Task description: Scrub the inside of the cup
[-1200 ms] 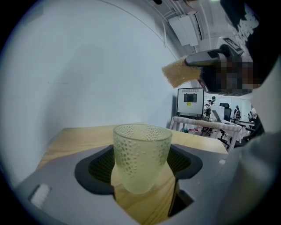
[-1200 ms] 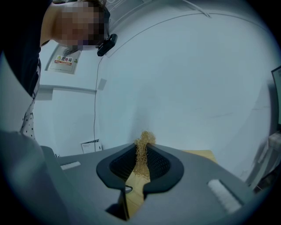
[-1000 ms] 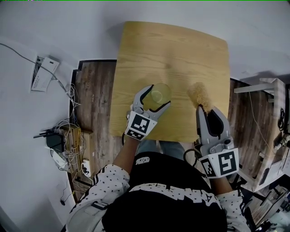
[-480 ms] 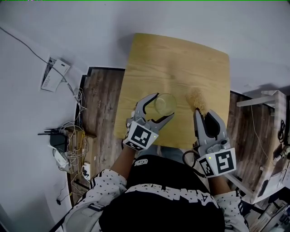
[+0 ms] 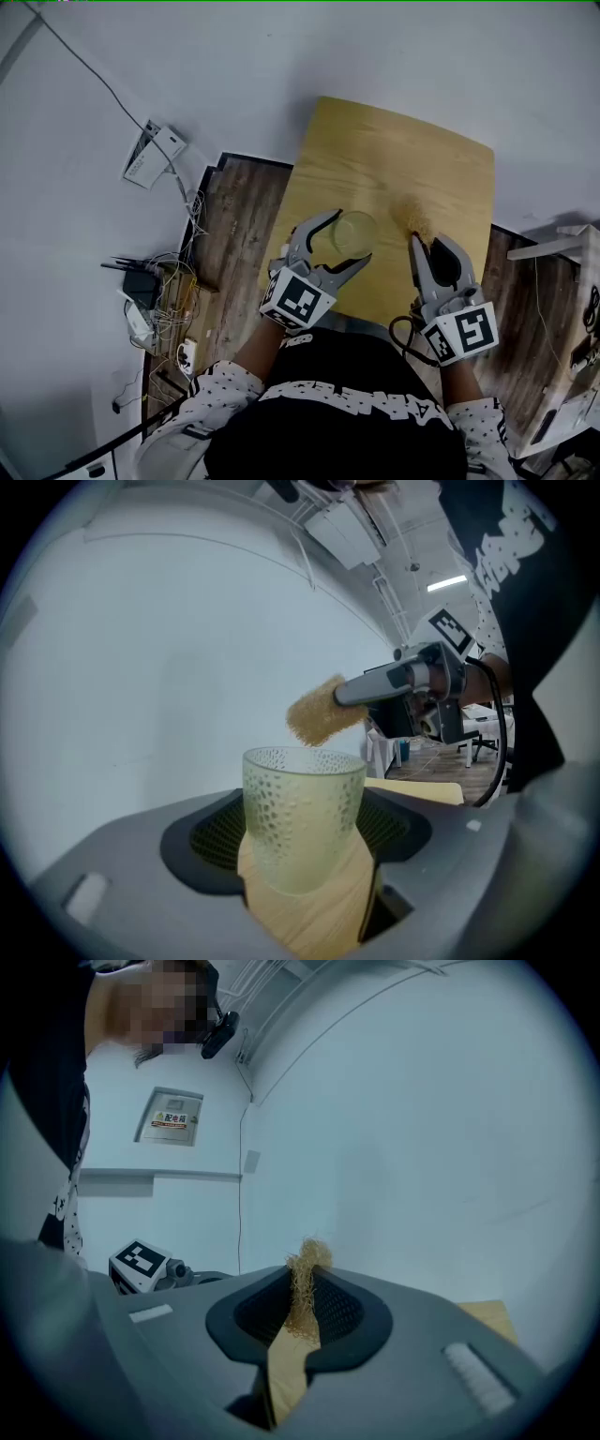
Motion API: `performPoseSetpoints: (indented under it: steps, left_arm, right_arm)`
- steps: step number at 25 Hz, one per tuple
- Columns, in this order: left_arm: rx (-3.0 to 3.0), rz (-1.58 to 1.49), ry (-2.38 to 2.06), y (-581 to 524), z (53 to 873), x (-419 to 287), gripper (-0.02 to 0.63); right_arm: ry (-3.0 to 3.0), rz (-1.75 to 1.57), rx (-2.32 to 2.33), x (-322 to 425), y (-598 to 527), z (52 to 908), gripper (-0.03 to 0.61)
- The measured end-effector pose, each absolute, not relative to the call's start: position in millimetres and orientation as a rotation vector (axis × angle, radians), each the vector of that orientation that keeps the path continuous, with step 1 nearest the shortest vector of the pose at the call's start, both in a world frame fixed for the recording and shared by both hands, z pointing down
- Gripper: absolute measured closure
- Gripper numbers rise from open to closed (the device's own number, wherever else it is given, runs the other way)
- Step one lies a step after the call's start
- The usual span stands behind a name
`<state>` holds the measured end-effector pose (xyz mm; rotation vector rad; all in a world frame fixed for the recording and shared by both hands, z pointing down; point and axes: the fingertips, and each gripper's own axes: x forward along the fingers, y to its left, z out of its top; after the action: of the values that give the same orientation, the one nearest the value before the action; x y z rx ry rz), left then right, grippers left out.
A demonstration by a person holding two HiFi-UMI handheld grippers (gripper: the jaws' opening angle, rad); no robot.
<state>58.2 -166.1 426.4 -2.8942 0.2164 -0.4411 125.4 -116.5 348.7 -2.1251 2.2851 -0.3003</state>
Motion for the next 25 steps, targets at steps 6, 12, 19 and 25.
performPoseSetpoints:
  steps: [6, 12, 19, 25]
  left_arm:
    - [-2.821, -0.475, 0.265, -163.1, 407.7, 45.6, 0.245]
    - [-2.763, -0.483, 0.295, -160.9, 390.3, 36.0, 0.245]
    - [-2.633, -0.579, 0.377, -167.7, 383.1, 26.3, 0.245]
    - [-2.603, -0.609, 0.395, -168.0, 382.1, 26.3, 0.245]
  right_arm:
    - [2.442, -0.217, -1.841, 104.9, -117.0, 321.5, 0.514]
    - [2.776, -0.067, -1.584, 62.3, -112.8, 306.6, 0.514]
    - [3.028, 0.016, -1.539, 30.0, -115.7, 317.5, 0.514]
    - [3.123, 0.024, -1.485, 19.0, -122.7, 323.7, 0.514]
